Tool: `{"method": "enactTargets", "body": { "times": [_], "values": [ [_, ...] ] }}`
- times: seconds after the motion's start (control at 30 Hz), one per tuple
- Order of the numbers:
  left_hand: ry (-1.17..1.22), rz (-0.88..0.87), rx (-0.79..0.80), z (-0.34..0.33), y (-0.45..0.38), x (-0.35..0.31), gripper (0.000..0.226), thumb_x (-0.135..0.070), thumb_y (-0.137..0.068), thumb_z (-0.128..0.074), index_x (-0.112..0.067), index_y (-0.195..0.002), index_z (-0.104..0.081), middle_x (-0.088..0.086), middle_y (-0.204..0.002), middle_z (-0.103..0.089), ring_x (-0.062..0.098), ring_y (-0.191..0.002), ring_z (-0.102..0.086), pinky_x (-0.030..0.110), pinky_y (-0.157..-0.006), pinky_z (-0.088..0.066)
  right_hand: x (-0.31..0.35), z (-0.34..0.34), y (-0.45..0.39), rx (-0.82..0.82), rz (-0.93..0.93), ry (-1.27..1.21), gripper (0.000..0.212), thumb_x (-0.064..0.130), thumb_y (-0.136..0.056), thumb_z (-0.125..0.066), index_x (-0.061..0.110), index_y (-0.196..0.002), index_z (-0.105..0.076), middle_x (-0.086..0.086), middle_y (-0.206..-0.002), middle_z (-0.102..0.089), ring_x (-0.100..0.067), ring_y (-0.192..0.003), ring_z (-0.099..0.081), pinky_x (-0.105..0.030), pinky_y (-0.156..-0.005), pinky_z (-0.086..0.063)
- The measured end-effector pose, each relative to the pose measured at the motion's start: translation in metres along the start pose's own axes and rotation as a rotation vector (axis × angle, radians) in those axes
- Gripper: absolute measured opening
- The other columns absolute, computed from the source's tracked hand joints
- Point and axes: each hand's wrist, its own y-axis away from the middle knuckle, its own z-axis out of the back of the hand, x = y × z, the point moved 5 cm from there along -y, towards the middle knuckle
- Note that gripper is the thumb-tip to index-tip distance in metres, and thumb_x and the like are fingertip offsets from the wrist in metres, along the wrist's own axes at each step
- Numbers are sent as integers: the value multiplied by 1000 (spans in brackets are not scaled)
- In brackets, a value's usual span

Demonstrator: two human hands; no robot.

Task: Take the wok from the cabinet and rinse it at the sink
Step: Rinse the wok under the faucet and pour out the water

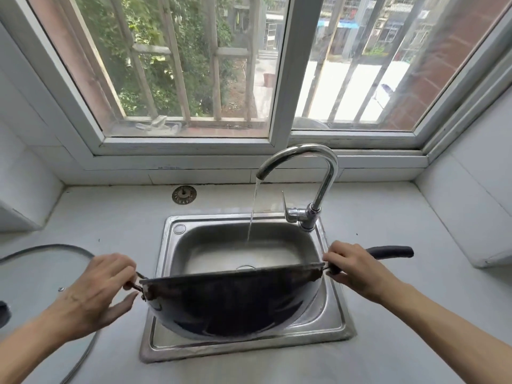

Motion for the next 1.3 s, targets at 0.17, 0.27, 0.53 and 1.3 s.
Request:
{"method": "enactTargets", "body": {
  "times": [0.17,0.27,0.53,1.3],
  "values": [
    [-34,40,52,9,3,-9,14,-35,-79,-57,-24,-75,-52,-10,-92,-51,14,-92,-53,30,-85,-33,2,-12,-1,37,-94,44,31,4,-60,-82,13,-78,-58,-2,-78,-53,-23,-63,-51,-37,-48,-47],
    [-91,28,110,3,7,-12,15,-38,-82,-54,-25,-75,-53,-11,-93,-53,12,-96,-52,32,-88,-33,5,-16,-4,49,-186,108,33,10,-62,-80,15,-77,-50,-1,-78,-49,-25,-58,-51,-34,-44,-40],
    [-183,174,190,-26,-8,-3,19,-41,-79,-50,-24,-74,-57,-7,-95,-55,18,-94,-57,38,-81,-34,1,-44,-9,117,-344,110,44,7,-51,-83,17,-74,-47,-2,-74,-50,-28,-51,-50,-30,-47,-28],
    [-63,286,610,-68,-49,22,115,-53,-58,-83,-17,-152,-28,2,-156,-35,23,-139,-39,33,-110,-37,-41,-97,3,447,-400,-249,32,25,-73,-73,29,-97,-52,12,-97,-47,-11,-91,-48,-25,-82,-43]
  ]
}}
